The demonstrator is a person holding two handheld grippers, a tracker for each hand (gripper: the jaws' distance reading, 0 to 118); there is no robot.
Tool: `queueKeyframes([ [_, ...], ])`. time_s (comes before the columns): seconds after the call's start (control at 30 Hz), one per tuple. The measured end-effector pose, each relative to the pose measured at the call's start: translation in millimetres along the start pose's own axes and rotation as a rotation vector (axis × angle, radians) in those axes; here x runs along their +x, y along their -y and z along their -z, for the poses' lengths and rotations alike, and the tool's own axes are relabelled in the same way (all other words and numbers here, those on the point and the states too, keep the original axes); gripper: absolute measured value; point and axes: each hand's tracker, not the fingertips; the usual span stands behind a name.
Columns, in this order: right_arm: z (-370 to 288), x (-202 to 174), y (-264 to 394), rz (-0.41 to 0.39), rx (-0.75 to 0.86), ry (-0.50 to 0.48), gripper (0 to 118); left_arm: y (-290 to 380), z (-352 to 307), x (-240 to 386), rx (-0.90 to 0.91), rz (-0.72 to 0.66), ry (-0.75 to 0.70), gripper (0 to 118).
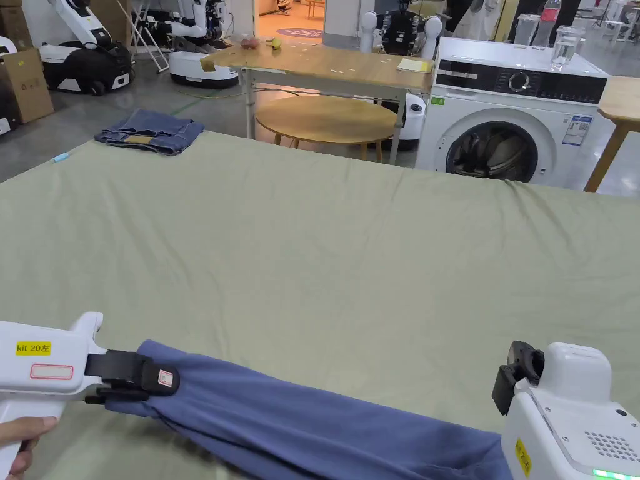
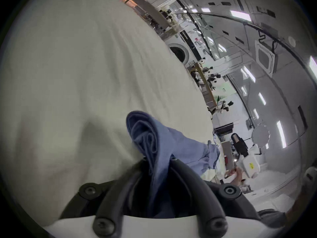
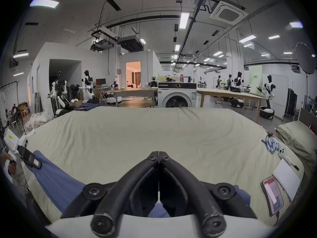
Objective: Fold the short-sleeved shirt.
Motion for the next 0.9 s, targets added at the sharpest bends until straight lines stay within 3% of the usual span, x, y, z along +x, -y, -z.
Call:
queueKeyframes([
  [0.07, 0, 0, -1, -0.001, 0.003, -0.009, 0, -5, -11, 4, 0.017, -0.021, -0.015, 3],
  [0.13, 0, 0, -1, -0.004, 0.004, -0.017, 0, -9, -16, 12, 0.000, 0.014, -0.173, 3],
  [0.2, 1, 0, -1, -0.006, 0.008, -0.022, 0, -12, -21, 14, -0.022, 0.048, -0.221, 3],
  [0.47, -3, 0, -3, -0.004, 0.009, -0.046, 0, -16, -56, 15, 0.064, -0.003, -0.202, 3],
  [0.7, -4, -2, -2, -0.015, 0.008, -0.056, 0, -17, -43, 57, 0.032, 0.036, -0.252, 3],
  [0.9, -5, 1, 0, -0.014, -0.002, -0.049, 0, -13, -13, 111, -0.032, 0.090, -0.079, 3],
])
